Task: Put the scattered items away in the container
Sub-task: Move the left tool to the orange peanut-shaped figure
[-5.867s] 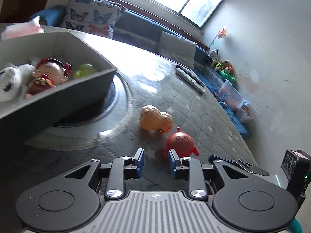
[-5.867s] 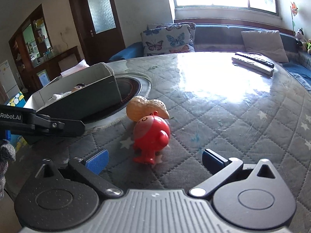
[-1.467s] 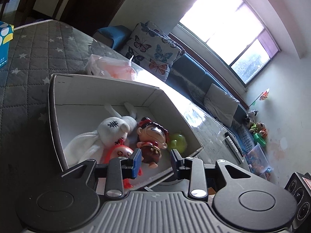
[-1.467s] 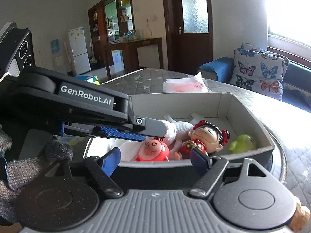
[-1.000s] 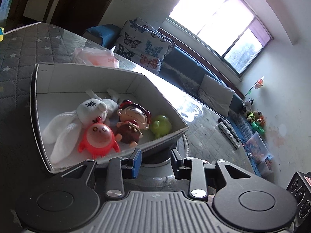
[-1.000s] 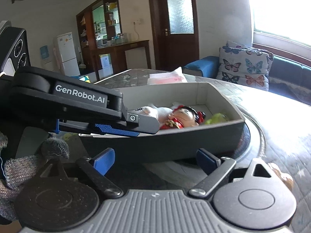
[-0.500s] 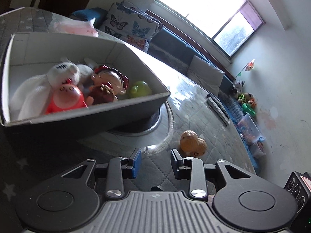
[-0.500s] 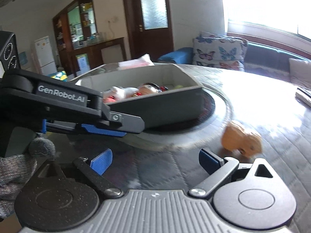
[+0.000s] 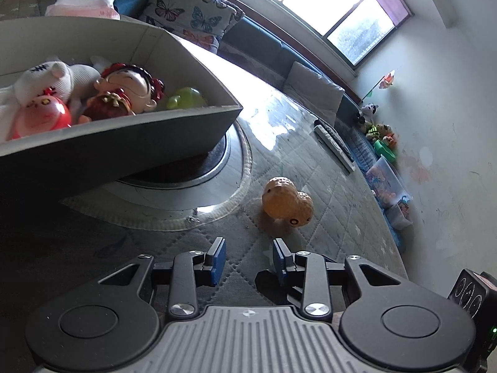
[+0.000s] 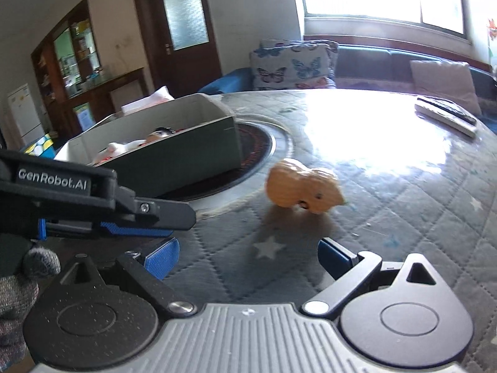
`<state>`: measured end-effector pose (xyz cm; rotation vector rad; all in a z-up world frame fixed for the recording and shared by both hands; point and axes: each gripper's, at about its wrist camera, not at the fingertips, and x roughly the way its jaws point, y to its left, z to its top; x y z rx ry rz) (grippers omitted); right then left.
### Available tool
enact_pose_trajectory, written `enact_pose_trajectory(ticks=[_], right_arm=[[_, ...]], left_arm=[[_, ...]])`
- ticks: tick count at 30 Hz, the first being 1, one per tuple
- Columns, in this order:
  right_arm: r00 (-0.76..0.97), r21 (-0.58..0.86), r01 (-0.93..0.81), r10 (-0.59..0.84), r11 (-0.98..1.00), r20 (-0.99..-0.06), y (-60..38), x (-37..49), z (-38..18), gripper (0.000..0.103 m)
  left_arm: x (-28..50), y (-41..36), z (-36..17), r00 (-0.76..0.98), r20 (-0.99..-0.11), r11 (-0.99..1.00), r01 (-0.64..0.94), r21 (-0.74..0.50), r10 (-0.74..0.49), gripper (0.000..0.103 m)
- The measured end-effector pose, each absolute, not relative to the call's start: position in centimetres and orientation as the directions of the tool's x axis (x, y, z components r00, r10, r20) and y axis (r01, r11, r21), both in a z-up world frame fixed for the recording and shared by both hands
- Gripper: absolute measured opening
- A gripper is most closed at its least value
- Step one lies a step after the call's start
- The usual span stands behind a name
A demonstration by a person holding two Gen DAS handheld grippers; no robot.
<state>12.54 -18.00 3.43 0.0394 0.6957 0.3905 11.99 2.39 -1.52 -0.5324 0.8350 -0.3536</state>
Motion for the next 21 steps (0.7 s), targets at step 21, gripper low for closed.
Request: enact_pose_trajectory(ticks=[21], right_arm=[[0.705,0.139,-0.304,0.32,0.943,-0.633,-20.1,14.9,2.0,0.099]], left_arm=[[14.8,0.2,-1.9,0.586,-0.626,0.815,0.106,-0.57,-0.514,0.035]])
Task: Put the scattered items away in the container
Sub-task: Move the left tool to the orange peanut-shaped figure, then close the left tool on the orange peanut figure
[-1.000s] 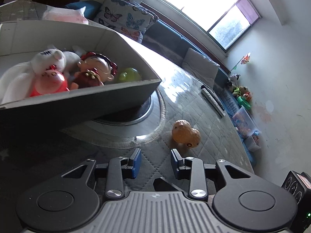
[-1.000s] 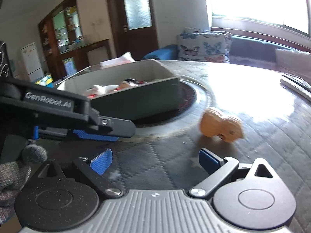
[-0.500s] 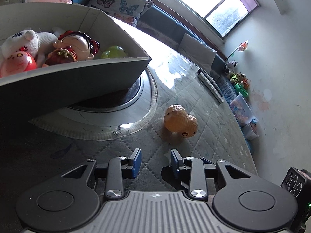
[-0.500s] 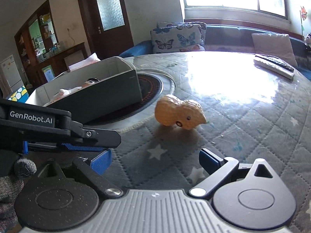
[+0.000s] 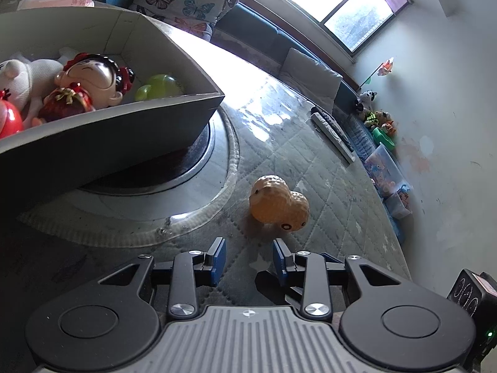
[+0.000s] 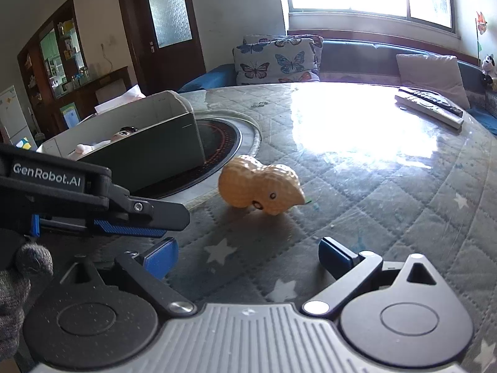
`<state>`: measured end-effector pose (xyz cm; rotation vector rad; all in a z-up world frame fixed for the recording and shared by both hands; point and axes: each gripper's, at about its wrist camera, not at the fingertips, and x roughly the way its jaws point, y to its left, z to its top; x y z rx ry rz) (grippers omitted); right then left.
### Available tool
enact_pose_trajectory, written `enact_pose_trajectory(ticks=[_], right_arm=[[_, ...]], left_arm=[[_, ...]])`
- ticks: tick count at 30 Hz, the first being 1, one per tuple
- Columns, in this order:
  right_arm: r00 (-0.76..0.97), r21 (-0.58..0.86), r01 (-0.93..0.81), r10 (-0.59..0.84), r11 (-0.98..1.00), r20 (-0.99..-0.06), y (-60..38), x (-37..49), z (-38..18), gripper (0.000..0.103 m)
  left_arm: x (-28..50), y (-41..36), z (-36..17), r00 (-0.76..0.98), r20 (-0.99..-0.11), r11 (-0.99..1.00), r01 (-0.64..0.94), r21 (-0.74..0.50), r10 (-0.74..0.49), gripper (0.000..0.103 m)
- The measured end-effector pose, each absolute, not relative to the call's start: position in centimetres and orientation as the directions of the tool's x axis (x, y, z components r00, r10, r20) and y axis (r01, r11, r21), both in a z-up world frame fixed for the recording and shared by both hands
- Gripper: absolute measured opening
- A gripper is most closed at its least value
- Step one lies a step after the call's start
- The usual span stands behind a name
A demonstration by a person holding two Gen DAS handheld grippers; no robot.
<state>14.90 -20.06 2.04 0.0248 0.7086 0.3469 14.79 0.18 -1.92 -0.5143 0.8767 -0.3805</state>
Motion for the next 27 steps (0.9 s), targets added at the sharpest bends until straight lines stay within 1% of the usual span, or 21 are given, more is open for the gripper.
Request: enact_pose_trajectory(ticks=[5,12,21,27], right_arm=[[0.7,0.105,-0.326,0.315,0.94,-0.641,-20.1,16.0,1.9,0.101],[0.691,0.066,-0.37,0.322,0.927,-0.647,-20.0,18.1,1.6,0.101],[0.663,0.074,-0.44,0.379,0.895,-0.646,-19.2,20.2,1.8,0.101],[0.64,0.082,-0.476,0.409,0.876,-0.65,-18.4,19.8,2.1,0.097]], left_arm=[[15.6,-0.3,-1.8,0.582,-0.628,0.815,0.107,-0.569,-0.516,0.035],[16.9,-0.3,-1.7,0.589,-0.621,0.809,0.1,-0.579,-0.517,0.035],[18.7,-0.1,-1.8,0.603,-0.593,0.783,0.088,-0.616,-0.534,0.035],[19.6,0.7,-2.3,0.601,-0.57,0.747,0.069,-0.661,-0.56,0.036]])
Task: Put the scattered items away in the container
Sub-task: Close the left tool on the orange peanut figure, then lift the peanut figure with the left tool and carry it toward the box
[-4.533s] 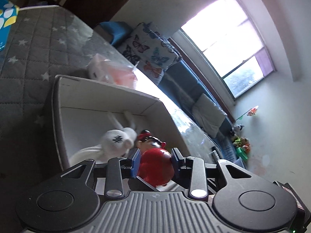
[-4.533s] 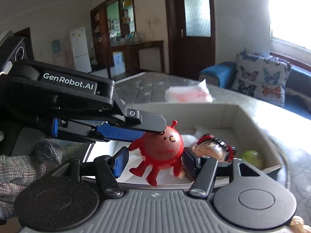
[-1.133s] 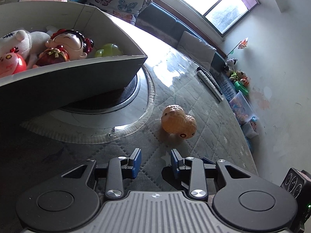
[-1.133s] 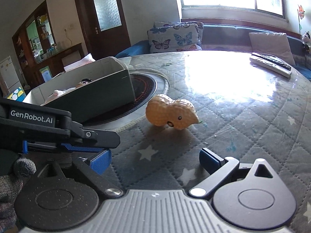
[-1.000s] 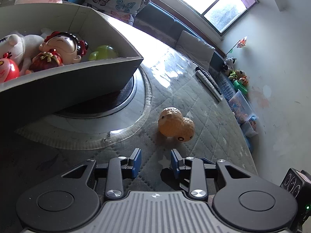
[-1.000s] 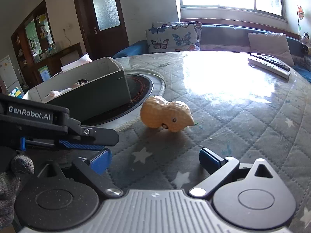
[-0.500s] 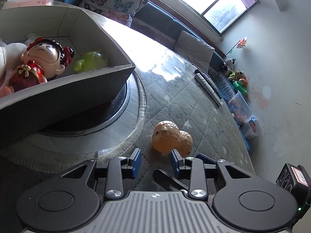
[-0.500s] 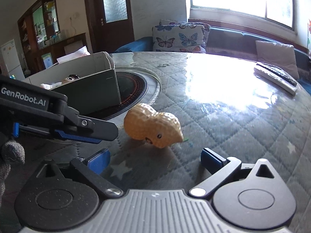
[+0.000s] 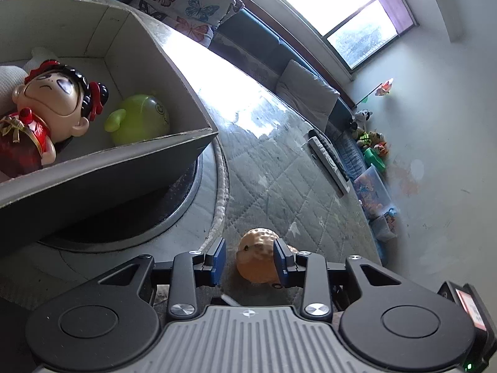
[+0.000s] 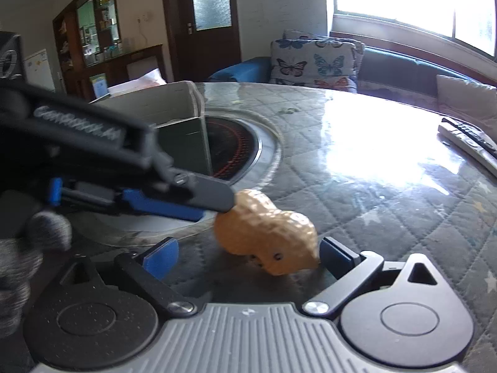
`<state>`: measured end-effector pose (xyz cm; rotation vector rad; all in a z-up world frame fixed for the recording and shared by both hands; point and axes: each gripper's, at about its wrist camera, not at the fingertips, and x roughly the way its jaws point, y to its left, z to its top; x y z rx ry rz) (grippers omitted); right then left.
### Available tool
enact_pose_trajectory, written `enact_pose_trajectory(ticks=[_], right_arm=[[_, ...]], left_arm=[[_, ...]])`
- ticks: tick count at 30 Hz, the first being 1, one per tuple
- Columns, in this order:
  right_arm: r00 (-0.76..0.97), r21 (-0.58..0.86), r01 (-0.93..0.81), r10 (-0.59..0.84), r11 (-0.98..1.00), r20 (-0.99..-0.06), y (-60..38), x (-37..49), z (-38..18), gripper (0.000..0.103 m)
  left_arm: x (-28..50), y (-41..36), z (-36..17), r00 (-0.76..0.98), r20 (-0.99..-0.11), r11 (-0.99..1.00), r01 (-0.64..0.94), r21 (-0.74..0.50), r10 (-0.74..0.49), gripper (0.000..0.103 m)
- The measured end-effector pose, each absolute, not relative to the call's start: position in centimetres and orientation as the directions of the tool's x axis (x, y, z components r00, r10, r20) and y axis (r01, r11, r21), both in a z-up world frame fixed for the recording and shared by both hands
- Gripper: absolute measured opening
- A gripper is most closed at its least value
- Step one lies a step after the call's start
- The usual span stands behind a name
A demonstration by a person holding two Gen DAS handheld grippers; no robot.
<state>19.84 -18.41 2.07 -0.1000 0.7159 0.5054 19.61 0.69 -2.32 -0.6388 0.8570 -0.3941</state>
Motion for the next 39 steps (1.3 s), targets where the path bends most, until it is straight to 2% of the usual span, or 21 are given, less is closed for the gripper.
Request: enact_pose_trajectory(ticks=[5,8,13,19,23,24,28,39], right_arm=[[0.622,0.103,-0.498,0.438,0.861,-0.649,-18.1,18.6,2.5,0.093],[0.624,0.095,-0.5,0.434,0.861,-0.65,-18.0,18.3,2.5,0.087],[0.64,0.106,-0.457,0.409,0.883,-0.651,-18.7,19.0,2.6,0.085],[0.648,0.127,-0.435,0.408,0.891,-0.644,-19.1,19.5,2.9,0.072],[0.649,0.129,-0.433,0.408,0.892,-0.642,-18.8,19.3,2.9,0.059],[0.65,0.13,-0.432,0.408,0.893,-0.641,-18.9,19.2,2.9,0.053],[0.648,0.144,-0.43,0.416,0.891,-0.638,-19.1,18.9,3.0,0.044],[0.631,0.145,-0.461,0.438,0.875,-0.64,-19.1,14.9,2.9,0.042]], left_arm=[[20.0,1.2,-2.5,0.598,-0.561,0.726,0.051,-0.686,-0.572,0.037],[20.3,1.4,-2.7,0.598,-0.556,0.716,0.044,-0.697,-0.577,0.037],[20.6,1.4,-2.4,0.603,-0.554,0.716,0.041,-0.697,-0.574,0.037],[21.3,0.8,-2.4,0.591,-0.567,0.727,0.05,-0.685,-0.574,0.037],[21.3,0.5,-2.6,0.588,-0.559,0.723,0.064,-0.688,-0.584,0.037],[21.2,0.5,-2.6,0.588,-0.559,0.725,0.069,-0.686,-0.585,0.037],[20.8,0.4,-2.5,0.579,-0.561,0.731,0.09,-0.677,-0.592,0.037],[17.2,1.1,-2.4,0.551,-0.574,0.72,0.074,-0.69,-0.606,0.037]])
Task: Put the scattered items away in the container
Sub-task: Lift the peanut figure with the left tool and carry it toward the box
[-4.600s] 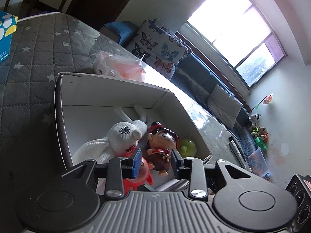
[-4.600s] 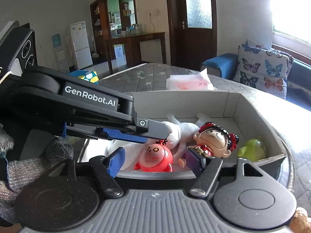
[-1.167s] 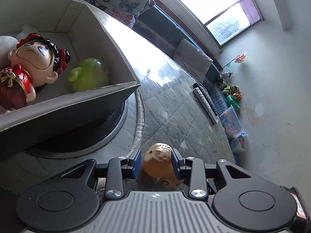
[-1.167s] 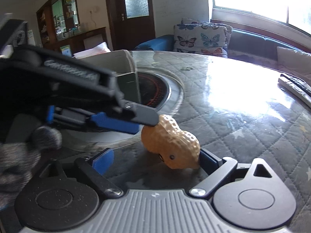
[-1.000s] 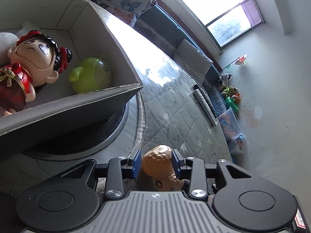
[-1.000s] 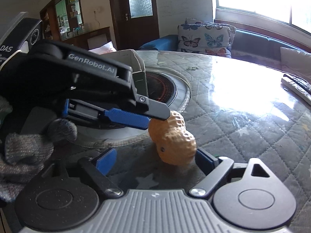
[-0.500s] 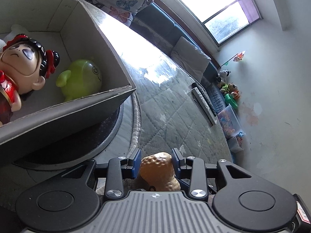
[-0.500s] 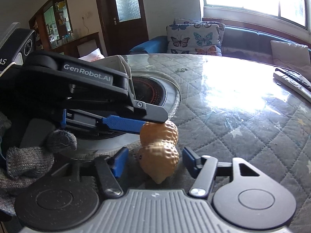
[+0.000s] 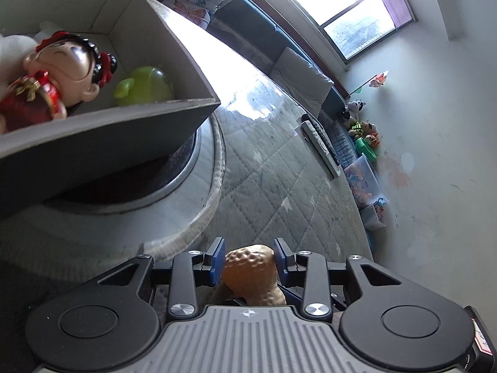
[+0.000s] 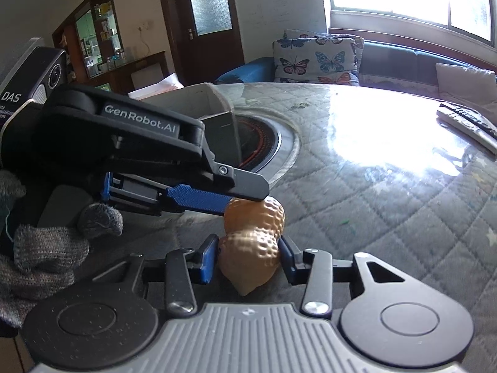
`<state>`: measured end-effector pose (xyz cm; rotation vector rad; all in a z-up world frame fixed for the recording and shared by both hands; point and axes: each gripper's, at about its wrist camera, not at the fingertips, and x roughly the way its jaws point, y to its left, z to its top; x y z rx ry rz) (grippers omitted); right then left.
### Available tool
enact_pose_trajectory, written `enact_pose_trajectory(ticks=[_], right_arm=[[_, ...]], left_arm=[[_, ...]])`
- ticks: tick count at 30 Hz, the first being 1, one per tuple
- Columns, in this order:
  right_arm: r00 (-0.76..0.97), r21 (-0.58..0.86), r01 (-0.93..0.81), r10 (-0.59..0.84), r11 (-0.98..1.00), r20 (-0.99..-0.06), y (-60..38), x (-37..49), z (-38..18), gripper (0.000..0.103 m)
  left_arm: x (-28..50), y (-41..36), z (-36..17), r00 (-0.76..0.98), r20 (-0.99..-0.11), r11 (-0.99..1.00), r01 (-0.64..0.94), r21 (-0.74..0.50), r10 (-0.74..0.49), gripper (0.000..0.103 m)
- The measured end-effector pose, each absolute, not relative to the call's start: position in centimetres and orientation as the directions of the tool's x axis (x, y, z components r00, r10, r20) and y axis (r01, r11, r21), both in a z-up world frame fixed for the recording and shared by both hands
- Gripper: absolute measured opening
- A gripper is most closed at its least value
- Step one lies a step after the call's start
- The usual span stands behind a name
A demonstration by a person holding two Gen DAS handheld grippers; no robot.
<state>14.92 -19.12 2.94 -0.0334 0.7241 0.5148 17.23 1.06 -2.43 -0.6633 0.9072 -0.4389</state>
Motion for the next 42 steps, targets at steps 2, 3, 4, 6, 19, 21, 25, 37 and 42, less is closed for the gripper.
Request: enact_pose_trajectory(ticks=[2,3,4,6,19,21,25,37,42], right_arm=[[0.627,0.142,-0.47,0.443,0.871,-0.641,-19.0,14.0,2.9,0.042],[0.625,0.139,-0.477,0.446,0.868,-0.641,-18.8,13.1,2.9,0.042],[0.622,0.138,-0.481,0.449,0.866,-0.642,-18.7,12.6,3.0,0.042],[0.618,0.136,-0.49,0.453,0.861,-0.643,-18.7,11.9,3.0,0.042],[0.607,0.103,-0.509,0.441,0.854,-0.661,-18.4,9.6,3.3,0.042],[0.607,0.095,-0.511,0.437,0.854,-0.664,-18.2,9.4,3.3,0.042],[0.611,0.078,-0.513,0.427,0.855,-0.666,-17.7,9.1,3.4,0.041],[0.603,0.066,-0.532,0.433,0.844,-0.671,-16.4,8.2,3.6,0.04],[0.598,0.059,-0.541,0.433,0.839,-0.674,-16.0,8.0,3.7,0.04]], left_arm=[[16.3,1.3,-2.4,0.552,-0.573,0.72,0.076,-0.69,-0.606,0.037],[15.9,1.4,-2.4,0.55,-0.572,0.719,0.078,-0.69,-0.609,0.037],[15.5,1.5,-2.5,0.547,-0.571,0.717,0.079,-0.693,-0.612,0.038],[14.9,1.6,-2.5,0.544,-0.571,0.714,0.078,-0.696,-0.615,0.038],[12.6,1.7,-2.5,0.561,-0.558,0.712,0.083,-0.697,-0.612,0.037],[12.1,2.0,-2.5,0.572,-0.557,0.716,0.078,-0.694,-0.602,0.036],[11.4,2.3,-2.4,0.575,-0.561,0.719,0.07,-0.692,-0.595,0.036],[10.4,2.9,-3.1,0.581,-0.542,0.695,0.056,-0.717,-0.606,0.036],[10.1,3.2,-3.1,0.589,-0.535,0.689,0.052,-0.723,-0.606,0.036]])
